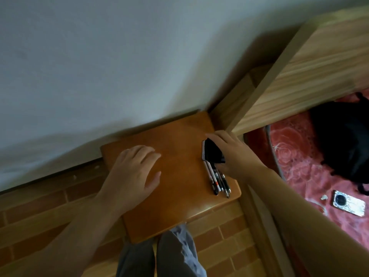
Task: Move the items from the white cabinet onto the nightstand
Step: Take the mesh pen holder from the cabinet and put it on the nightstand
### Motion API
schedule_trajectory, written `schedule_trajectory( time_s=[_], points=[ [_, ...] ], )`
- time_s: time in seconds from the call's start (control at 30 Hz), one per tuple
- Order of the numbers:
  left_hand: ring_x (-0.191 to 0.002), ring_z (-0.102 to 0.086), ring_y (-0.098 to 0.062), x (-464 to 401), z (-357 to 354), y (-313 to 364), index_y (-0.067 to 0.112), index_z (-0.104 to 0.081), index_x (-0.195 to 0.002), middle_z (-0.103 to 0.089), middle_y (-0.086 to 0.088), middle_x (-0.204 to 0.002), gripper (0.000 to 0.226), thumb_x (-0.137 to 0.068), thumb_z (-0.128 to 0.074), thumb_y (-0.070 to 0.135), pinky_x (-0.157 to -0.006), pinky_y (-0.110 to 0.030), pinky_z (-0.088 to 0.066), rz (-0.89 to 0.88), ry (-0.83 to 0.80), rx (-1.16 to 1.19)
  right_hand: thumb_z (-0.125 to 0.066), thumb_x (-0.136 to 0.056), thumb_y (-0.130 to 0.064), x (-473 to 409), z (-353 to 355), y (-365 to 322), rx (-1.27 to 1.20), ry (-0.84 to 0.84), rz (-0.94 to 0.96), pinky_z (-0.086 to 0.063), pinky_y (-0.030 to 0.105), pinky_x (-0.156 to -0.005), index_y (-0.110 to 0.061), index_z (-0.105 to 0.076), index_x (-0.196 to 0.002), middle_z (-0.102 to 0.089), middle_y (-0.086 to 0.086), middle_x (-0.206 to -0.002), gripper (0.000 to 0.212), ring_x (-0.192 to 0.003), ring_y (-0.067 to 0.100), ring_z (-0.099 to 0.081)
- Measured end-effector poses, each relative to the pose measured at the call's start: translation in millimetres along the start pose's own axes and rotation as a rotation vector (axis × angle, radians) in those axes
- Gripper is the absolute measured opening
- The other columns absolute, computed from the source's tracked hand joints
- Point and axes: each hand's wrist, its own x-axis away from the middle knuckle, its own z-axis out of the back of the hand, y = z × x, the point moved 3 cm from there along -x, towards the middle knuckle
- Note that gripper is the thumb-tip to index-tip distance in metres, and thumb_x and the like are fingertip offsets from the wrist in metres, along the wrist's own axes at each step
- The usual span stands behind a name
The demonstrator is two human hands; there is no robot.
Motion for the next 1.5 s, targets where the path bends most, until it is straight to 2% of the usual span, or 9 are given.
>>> schedule_trajectory(
  time_s=[0.13,0.47,0.8,1.0,1.2,1.5],
  points=[
    [-0.138,-0.044,-0.023,-10.0,-30.7,-7.9,0.020,-0.055,-0.142,-0.052,-0.002,-0.144,0.053,-0.102,-0.038,0.050,-0.113,-0.046,-0.039,0.009,-0.034,0.012,-0.082,-0.079,-0.020,-21.2,-26.2,18.2,0.004,-0.017,0.038,-0.050,0.045,-0.105,-0.028,-0.030,-0.155,-0.034,-0.003,-0.152,0.092,-0.139,0.023,-0.036],
    [-0.136,-0.046,-0.024,-19.4,-69.8,-8.0,0.019,-0.056,-0.141,-0.055,-0.003,-0.142,0.052,-0.102,-0.039,0.049,-0.111,-0.049,-0.041,0.054,-0.070,0.075,-0.084,-0.079,-0.016,-42.4,-48.1,34.0,0.016,0.003,0.119,-0.048,0.046,-0.109,-0.025,-0.035,-0.155,-0.040,0.001,-0.151,0.091,-0.140,0.025,-0.037],
    [-0.138,-0.043,-0.021,-23.9,-71.4,2.2,0.020,-0.055,-0.142,-0.052,0.001,-0.144,0.052,-0.102,-0.039,0.049,-0.112,-0.046,-0.041,0.058,-0.079,0.094,-0.081,-0.079,-0.012,-36.2,-54.4,41.3,-0.036,0.027,0.122,-0.046,0.045,-0.110,-0.024,-0.036,-0.157,-0.041,0.001,-0.153,0.091,-0.144,0.025,-0.035],
    [-0.136,-0.045,-0.020,-26.4,-68.3,5.4,0.020,-0.056,-0.141,-0.053,0.001,-0.143,0.050,-0.102,-0.040,0.047,-0.111,-0.045,-0.042,0.059,-0.061,0.104,-0.084,-0.081,-0.018,-46.7,-45.8,40.2,-0.068,0.079,0.119,-0.049,0.049,-0.107,-0.022,-0.038,-0.156,-0.043,0.004,-0.151,0.088,-0.142,0.027,-0.037],
    [-0.136,-0.045,-0.018,-26.7,-71.5,6.8,0.021,-0.055,-0.142,-0.053,0.001,-0.143,0.050,-0.103,-0.040,0.048,-0.112,-0.043,-0.041,0.058,-0.060,0.118,-0.083,-0.079,-0.014,-53.1,-51.2,38.5,-0.053,0.040,0.132,-0.048,0.050,-0.109,-0.024,-0.036,-0.156,-0.041,0.003,-0.153,0.091,-0.145,0.025,-0.034],
    [-0.137,-0.044,-0.018,-22.2,-73.9,4.2,0.021,-0.057,-0.141,-0.054,0.002,-0.143,0.049,-0.102,-0.042,0.047,-0.111,-0.042,-0.041,0.067,-0.047,0.134,-0.082,-0.078,-0.012,-41.7,-59.0,33.7,-0.009,0.017,0.155,-0.044,0.042,-0.107,-0.024,-0.037,-0.156,-0.041,-0.001,-0.152,0.091,-0.142,0.022,-0.034]
  ],
)
